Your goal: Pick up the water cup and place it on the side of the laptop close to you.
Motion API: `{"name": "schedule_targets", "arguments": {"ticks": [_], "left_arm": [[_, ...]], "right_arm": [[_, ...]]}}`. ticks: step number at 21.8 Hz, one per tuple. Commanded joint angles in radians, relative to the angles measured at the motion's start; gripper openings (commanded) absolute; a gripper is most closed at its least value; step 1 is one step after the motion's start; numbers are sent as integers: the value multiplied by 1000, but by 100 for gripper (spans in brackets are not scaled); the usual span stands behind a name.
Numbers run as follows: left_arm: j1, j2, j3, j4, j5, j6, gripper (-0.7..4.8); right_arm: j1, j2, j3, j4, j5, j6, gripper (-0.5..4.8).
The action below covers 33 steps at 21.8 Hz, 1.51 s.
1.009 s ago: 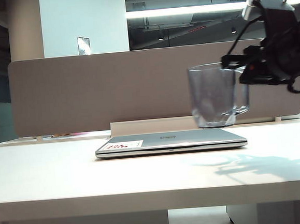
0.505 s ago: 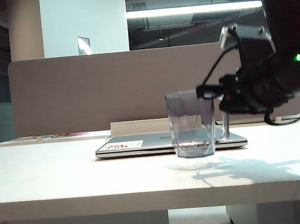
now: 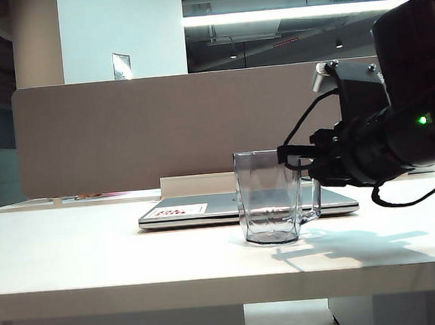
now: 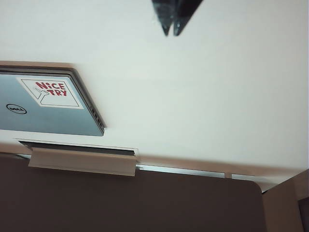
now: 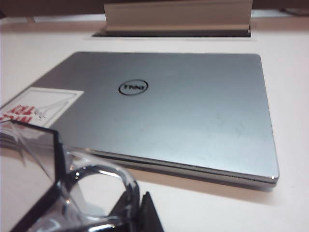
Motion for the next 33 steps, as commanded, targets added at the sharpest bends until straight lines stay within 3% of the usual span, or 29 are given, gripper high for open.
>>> {"name": "schedule_targets", "arguments": {"ticks": [1, 11, 14, 19, 21, 26, 28, 33], "left_arm": [[-1, 1, 3, 7, 11, -3, -6], [-1, 1, 3, 7, 11, -3, -6], [-1, 1, 3, 7, 11, -3, -6], [-1, 1, 3, 7, 11, -3, -6], [-1, 1, 3, 7, 11, -3, -6], [-1, 1, 3, 7, 11, -3, -6], [-1, 1, 3, 7, 11, -3, -6], [-1, 1, 3, 7, 11, -3, -6]], "right_arm": [[1, 16, 26, 28, -3, 0, -1], [1, 71, 72, 21, -5, -4, 0], [2, 70, 72, 20, -4, -4, 68], [6, 70, 71, 21, -4, -5, 72], [6, 70, 71, 20, -4, -7, 122], [6, 62, 44, 25, -3, -24, 126], [6, 58, 19, 31, -3, -33, 174], [6, 28, -34, 55, -3, -34, 180]]}}
